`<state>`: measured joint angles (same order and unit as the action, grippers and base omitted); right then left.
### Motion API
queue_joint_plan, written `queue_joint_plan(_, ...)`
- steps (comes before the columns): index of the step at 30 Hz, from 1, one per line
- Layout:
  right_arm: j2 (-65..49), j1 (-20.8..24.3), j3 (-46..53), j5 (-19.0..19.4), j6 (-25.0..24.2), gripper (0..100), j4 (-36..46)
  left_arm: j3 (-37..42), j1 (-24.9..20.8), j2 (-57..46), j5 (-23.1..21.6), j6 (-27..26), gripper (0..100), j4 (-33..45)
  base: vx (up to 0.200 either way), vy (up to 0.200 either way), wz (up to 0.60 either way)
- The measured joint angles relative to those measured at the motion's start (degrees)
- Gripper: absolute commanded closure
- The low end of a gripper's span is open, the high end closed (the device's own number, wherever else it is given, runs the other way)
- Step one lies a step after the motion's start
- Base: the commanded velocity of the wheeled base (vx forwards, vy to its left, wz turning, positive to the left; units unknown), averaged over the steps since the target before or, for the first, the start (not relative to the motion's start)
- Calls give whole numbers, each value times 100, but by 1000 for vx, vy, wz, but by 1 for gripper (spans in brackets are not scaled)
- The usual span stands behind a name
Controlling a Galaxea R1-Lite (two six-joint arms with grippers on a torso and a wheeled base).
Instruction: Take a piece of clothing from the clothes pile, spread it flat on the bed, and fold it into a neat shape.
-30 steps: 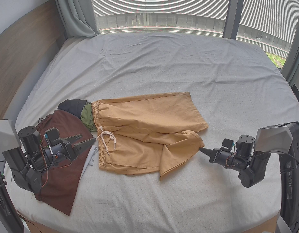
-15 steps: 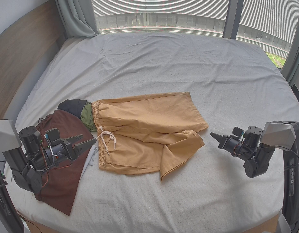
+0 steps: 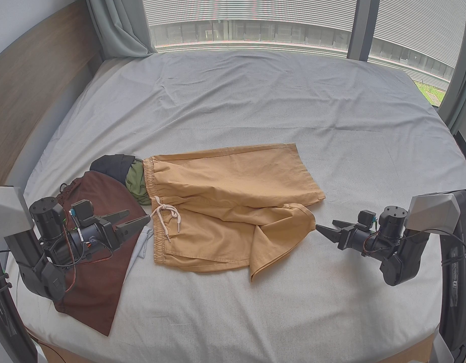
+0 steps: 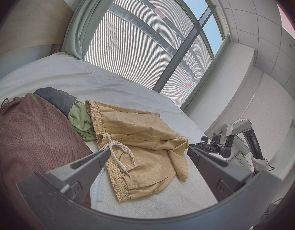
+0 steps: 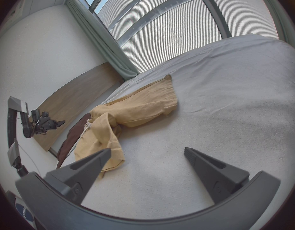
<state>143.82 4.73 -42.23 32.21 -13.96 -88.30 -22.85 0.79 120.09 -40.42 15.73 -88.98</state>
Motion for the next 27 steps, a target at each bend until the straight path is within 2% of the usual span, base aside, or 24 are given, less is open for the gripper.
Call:
queue_joint_plan(5,69,144,33,312,55,0,-27,0,-5,2,-5,-2,0,0,0,0,0)
queue_joint_plan(16,179,444,-123,338,102,0,-46,0,5,4,-6,0,0,0,0,0,0)
queue_joint_plan(17,190,469,-178,338,105,100,-46,2,0,4,-5,-2,0,0,0,0,0)
queue_joint_plan(27,279,634,-457,329,123,100,-61,0,17,4,-17,-2,0,0,0,0,0)
